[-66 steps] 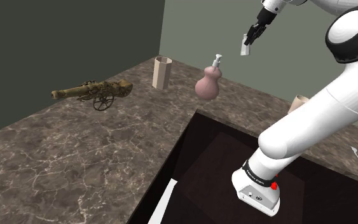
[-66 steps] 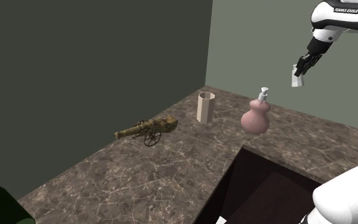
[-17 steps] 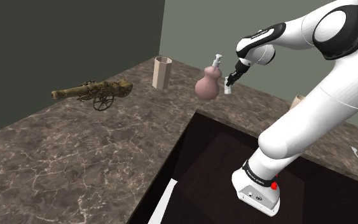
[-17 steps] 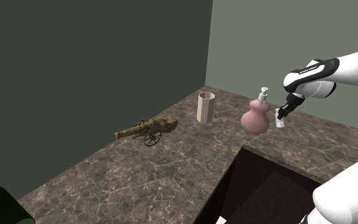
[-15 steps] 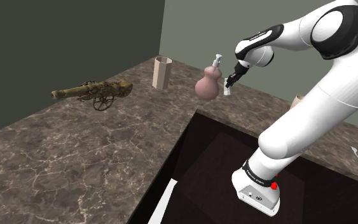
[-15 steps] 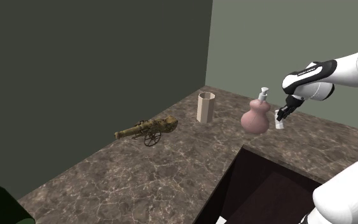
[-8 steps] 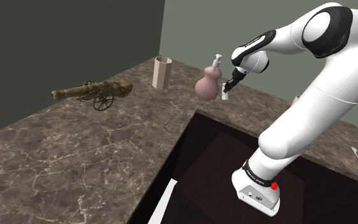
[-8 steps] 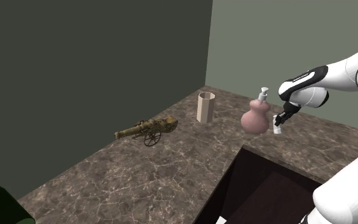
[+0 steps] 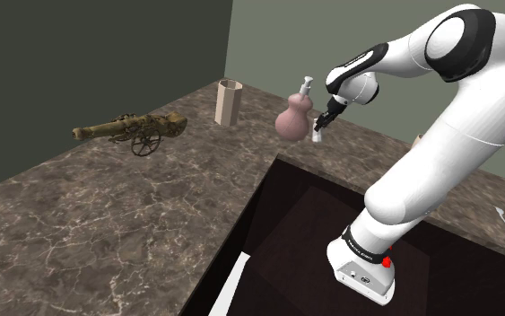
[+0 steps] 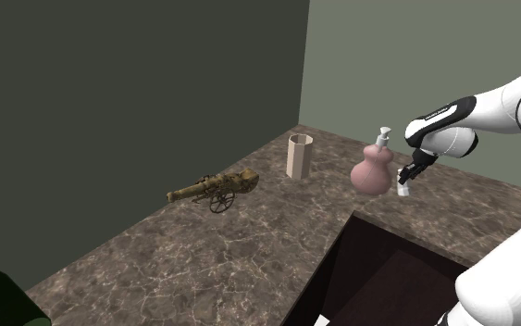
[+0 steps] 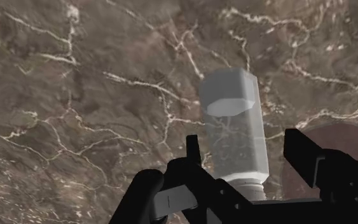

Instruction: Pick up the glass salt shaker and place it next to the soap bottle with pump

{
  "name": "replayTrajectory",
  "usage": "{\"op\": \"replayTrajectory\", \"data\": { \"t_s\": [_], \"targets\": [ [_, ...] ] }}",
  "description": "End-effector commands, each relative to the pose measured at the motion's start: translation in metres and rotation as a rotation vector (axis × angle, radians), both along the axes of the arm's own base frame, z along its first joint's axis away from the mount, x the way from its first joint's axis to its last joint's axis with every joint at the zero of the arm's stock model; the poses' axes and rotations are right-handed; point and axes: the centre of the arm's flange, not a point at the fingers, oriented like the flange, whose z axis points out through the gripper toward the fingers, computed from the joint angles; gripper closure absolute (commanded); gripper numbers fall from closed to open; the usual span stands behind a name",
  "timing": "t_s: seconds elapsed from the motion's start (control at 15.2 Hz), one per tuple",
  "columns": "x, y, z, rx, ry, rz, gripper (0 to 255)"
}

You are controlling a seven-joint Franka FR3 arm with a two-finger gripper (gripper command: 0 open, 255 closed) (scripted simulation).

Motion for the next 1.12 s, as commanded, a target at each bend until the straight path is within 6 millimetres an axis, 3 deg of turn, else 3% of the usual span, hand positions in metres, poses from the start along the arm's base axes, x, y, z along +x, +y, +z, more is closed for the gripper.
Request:
{"op": "replayTrajectory", "data": {
  "t_s": [0.0, 0.26, 0.53, 1.06],
  "targets": [
    [0.0, 0.0, 0.0, 0.0, 0.0, 0.0, 0],
    [0.0, 0.0, 0.0, 0.0, 0.0, 0.0, 0],
    [-0.01, 0.003, 0.049, 0.0, 0.0, 0.0, 0],
    [-0.01, 0.003, 0.049, 0.0, 0.0, 0.0, 0]
  ]
}}
